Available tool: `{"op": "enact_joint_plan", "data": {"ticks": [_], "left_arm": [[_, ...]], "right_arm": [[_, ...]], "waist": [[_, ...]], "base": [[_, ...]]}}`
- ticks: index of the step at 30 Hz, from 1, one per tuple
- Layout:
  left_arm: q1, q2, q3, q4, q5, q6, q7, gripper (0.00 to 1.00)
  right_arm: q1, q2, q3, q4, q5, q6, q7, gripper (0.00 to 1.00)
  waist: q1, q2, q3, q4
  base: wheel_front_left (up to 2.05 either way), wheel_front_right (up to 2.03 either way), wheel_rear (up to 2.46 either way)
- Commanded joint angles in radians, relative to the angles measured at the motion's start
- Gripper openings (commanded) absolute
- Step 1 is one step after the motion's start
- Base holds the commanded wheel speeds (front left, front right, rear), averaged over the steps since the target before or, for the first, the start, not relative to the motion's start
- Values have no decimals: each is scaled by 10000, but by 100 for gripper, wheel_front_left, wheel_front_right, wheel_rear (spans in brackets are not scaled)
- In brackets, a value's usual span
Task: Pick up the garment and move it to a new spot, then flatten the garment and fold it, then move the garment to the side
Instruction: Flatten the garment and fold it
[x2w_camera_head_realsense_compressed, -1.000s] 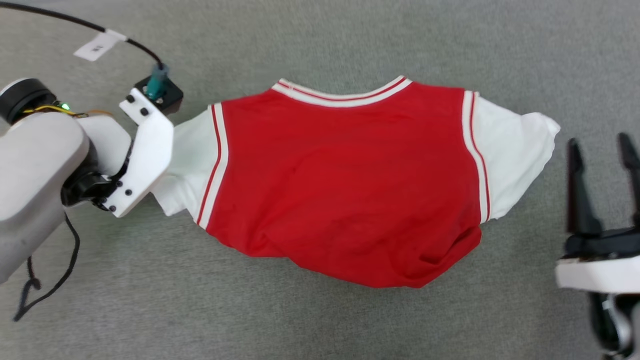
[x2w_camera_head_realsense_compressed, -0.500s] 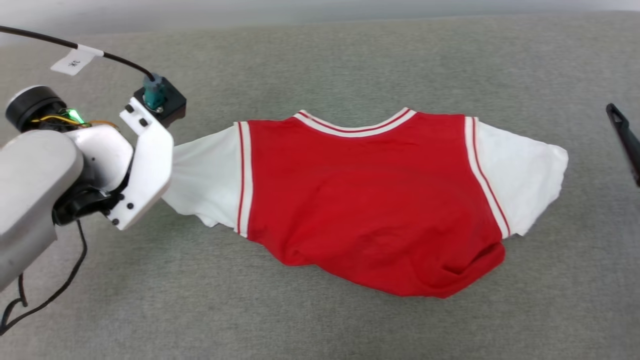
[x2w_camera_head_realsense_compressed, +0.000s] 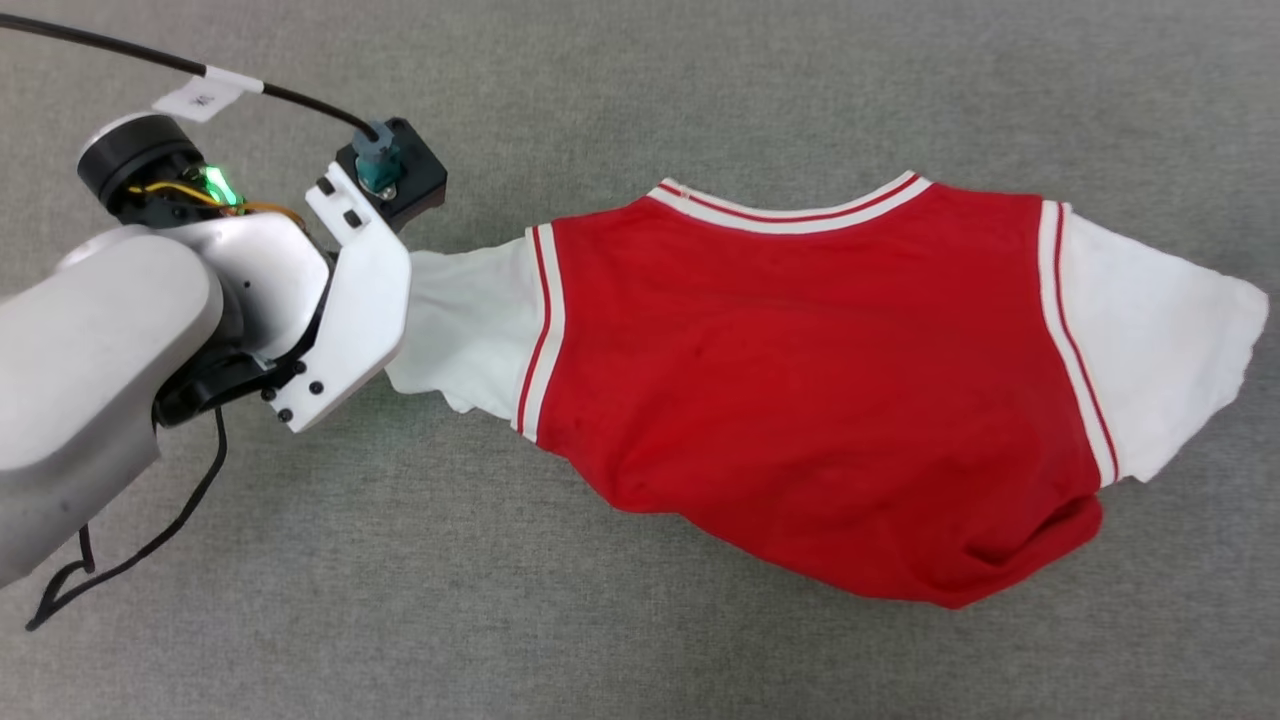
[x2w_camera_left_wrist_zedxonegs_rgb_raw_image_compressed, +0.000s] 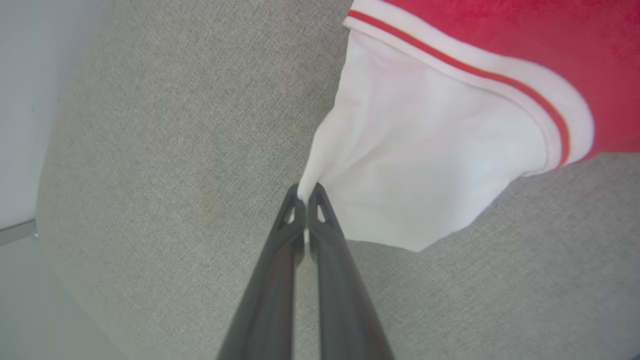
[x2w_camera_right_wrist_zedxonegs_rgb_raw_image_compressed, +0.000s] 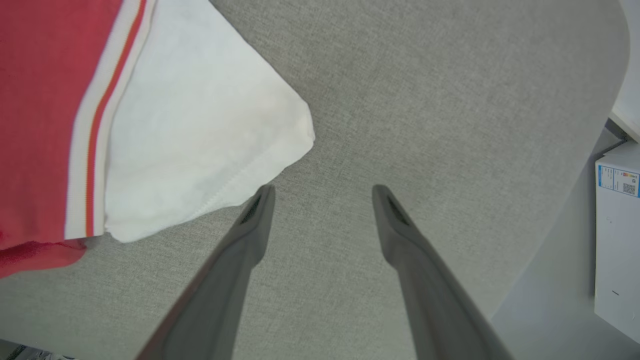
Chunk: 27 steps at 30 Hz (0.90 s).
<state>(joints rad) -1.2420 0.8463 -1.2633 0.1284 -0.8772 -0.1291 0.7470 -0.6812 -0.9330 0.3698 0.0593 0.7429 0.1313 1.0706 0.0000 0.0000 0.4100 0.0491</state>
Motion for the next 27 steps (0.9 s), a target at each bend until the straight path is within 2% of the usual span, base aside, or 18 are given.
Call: {"op": "enact_joint_plan", "data": {"ticks": [1, 8, 17, 18, 19, 20, 27], "left_arm": [[-179, -37, -3, -25, 70, 12, -83, 0], [-431, -156, -37, -95, 145, 12, -294, 0], [-530, -176, -103, -3, 248, 12, -484, 0], [-505, -161, -105, 25, 238, 12, -492, 0], [-467, -161, -115, 58, 219, 12, -512, 0], [-420, -164, -120, 107, 205, 12, -552, 0], [105, -265, -138, 723, 164, 12, -1222, 0]], "right_arm": [[-254, 99, 21, 188, 105, -11, 234, 100], [-600, 674, 52, 950, 185, -11, 890, 100], [398, 1279, 933, 1482, 453, -6, 431, 100], [347, 1300, 995, 1473, 475, -4, 314, 48], [237, 1304, 1008, 1480, 463, -3, 170, 32], [121, 1280, 1017, 1499, 427, -4, 40, 0], [-659, 1050, 1177, 1447, 142, -8, -1333, 0]], "waist": [[0, 0, 332, 230], [0, 0, 958, 530], [0, 0, 1204, 619], [0, 0, 1186, 595], [0, 0, 1148, 570], [0, 0, 1088, 543], [0, 0, 132, 297]], "base": [[0, 0, 0], [0, 0, 0], [0, 0, 0], [0, 0, 0], [0, 0, 0], [0, 0, 0], [0, 0, 0]]}}
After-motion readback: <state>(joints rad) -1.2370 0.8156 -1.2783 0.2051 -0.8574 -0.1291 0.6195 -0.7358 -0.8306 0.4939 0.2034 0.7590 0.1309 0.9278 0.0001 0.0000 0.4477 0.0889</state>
